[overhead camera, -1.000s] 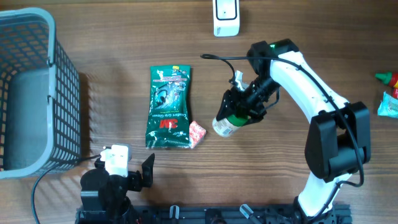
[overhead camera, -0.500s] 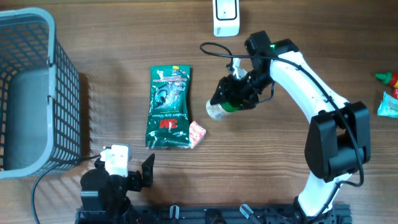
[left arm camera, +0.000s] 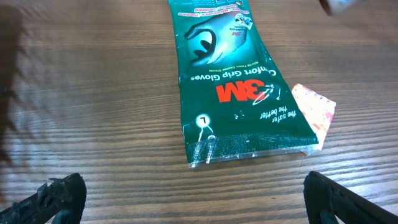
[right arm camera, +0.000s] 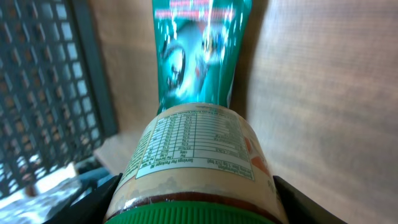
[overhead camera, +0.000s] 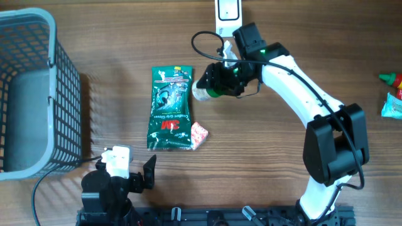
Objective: Scan the item barcode
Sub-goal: 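Hold the green-lid jar under the white scanner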
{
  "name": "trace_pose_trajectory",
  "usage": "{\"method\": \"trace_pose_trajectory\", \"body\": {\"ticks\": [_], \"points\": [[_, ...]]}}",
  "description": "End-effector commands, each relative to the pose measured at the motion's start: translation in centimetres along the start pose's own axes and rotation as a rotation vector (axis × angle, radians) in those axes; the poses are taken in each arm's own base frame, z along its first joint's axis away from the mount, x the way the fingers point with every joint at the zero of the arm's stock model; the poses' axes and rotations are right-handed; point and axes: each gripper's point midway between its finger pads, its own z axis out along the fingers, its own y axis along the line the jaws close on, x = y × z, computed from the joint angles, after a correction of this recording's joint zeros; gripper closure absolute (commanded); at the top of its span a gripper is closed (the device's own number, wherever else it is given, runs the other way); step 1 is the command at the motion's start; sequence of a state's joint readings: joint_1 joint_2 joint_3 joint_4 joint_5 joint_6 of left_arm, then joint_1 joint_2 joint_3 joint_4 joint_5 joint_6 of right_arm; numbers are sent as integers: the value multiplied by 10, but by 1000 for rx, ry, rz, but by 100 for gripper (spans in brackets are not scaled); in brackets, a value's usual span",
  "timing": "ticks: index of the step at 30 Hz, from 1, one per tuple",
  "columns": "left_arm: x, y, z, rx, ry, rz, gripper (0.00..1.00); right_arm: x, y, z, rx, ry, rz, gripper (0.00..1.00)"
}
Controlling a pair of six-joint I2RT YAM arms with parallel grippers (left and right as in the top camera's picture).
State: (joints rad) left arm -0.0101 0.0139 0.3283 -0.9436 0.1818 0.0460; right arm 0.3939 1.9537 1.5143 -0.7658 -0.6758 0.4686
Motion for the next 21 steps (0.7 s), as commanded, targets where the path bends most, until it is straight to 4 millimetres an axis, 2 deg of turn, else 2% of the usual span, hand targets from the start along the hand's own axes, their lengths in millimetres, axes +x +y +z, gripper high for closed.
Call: {"method": "trace_pose_trajectory", "body": {"ticks": [1, 4, 6, 9, 12, 17, 19, 21], "points": [[0, -1, 0, 7, -6, -8, 0, -28, 1, -13, 77, -141, -57, 45], [0, -1, 0, 7, -6, -8, 0, -59, -4, -21, 148, -281, -121, 45], [0, -1, 0, 7, -6, -8, 0, -72, -4, -25, 169, -346, -142, 46], [0, -1, 0, 7, -6, -8, 0, -84, 5, -29, 145, -395, -172, 46], [0, -1, 0, 7, -6, -8, 0, -94, 14, -33, 137, -437, -275, 43], [0, -1, 0, 7, -6, -8, 0, -114, 24, -44, 123, -530, -341, 33], [0, -1, 0, 7, -6, -8, 0, -123, 25, -51, 122, -572, -350, 37], [0, -1, 0, 7, -6, -8, 0, -135, 21, -61, 151, -632, -349, 52]]}}
